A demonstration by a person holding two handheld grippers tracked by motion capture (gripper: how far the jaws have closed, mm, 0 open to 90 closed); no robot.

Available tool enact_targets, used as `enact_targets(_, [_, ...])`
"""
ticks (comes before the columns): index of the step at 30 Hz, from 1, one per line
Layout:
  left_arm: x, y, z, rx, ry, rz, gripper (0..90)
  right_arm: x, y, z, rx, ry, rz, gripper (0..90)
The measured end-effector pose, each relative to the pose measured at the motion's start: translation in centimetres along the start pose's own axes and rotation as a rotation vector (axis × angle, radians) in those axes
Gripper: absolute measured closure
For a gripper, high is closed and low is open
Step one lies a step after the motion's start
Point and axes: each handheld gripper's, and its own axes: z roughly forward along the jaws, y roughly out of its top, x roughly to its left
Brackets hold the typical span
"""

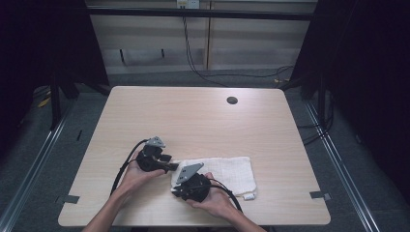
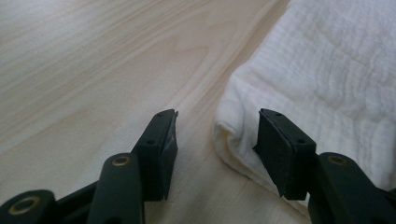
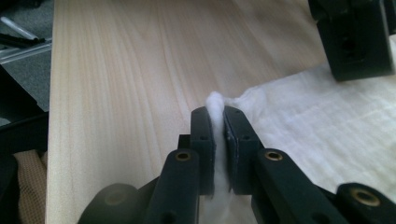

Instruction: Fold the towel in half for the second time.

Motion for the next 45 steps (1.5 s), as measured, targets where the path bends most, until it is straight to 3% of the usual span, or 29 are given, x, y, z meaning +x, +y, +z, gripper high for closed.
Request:
enact_targets(2, [-0.1, 0.0, 0.1, 0.005, -0.005, 0.007, 48.7, 0.1, 0.1, 0.0, 0.006, -0.012, -0.023, 83.2])
enact_targets(9, [-1.0, 0.0, 0.1, 0.029, 0.0, 0.072, 64.1, 0.1, 0.1, -0.1, 0.013, -0.007, 0.001, 83.3])
enact_targets(12, [-1.3, -0.1, 0.1, 0.038, -0.014, 0.091, 75.3, 0.2, 0.0, -0.1, 0.015, -0.011, 0.008, 83.4])
enact_targets(15, [-1.3, -0.2, 0.2, 0.029, -0.044, 0.072, 84.0, 0.5, 0.1, -0.2, 0.018, -0.027, -0.009, 83.6])
enact_targets(21, [-0.7, -0.3, -0.3, 0.011, -0.09, 0.037, 86.1, 0.2, 0.0, -0.3, 0.014, -0.006, 0.021, 84.4])
enact_targets(24, [-0.8, -0.2, -0.5, 0.002, -0.09, 0.031, 86.3, 0.0, 0.2, -0.4, 0.017, 0.003, 0.025, 84.6])
enact_targets(30, [-0.3, -0.1, -0.8, -0.033, -0.111, -0.045, 86.6, -0.3, 0.5, -1.1, -0.02, 0.03, 0.059, 84.6])
enact_targets(35, [0.0, 0.2, -1.5, -0.059, -0.125, -0.049, 86.6, -0.2, 0.7, -1.7, -0.047, 0.033, 0.094, 84.7])
enact_targets(45, [0.3, 0.5, -3.2, -0.098, -0.125, -0.079, 86.6, -0.1, 1.7, -2.5, -0.093, 0.042, 0.101, 85.1])
